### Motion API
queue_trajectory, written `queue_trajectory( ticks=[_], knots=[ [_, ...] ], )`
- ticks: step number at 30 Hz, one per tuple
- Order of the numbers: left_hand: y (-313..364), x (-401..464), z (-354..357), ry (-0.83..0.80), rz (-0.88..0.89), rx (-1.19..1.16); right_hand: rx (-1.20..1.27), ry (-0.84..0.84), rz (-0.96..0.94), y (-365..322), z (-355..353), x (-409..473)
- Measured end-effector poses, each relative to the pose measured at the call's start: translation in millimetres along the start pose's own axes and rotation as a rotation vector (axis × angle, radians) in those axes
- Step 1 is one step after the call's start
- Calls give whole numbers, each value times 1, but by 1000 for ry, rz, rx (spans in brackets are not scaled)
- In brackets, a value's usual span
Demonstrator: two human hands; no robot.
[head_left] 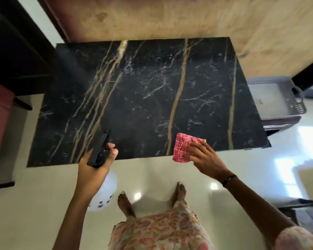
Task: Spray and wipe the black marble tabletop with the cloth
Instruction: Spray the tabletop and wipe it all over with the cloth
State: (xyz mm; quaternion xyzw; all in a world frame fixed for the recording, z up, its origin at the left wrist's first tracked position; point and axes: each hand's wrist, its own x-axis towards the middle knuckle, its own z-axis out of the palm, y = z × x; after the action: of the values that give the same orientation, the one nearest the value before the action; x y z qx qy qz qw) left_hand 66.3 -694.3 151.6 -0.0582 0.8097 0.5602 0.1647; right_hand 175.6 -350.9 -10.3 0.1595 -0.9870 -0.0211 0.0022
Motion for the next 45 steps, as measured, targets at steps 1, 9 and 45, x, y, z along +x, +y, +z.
queue_trajectory(
  ticks=[1, 9, 45],
  knots=[
    [6, -3, 18, -12, 8, -10, -4, 10, 42, 21, -2, -19],
    [49, -20, 127, -101, 19, -57, 86, 94, 369, 105, -17, -104],
    [123, 7, 302, -71, 4, -25, 479, -73, -23, 281, -9, -33]
  ],
)
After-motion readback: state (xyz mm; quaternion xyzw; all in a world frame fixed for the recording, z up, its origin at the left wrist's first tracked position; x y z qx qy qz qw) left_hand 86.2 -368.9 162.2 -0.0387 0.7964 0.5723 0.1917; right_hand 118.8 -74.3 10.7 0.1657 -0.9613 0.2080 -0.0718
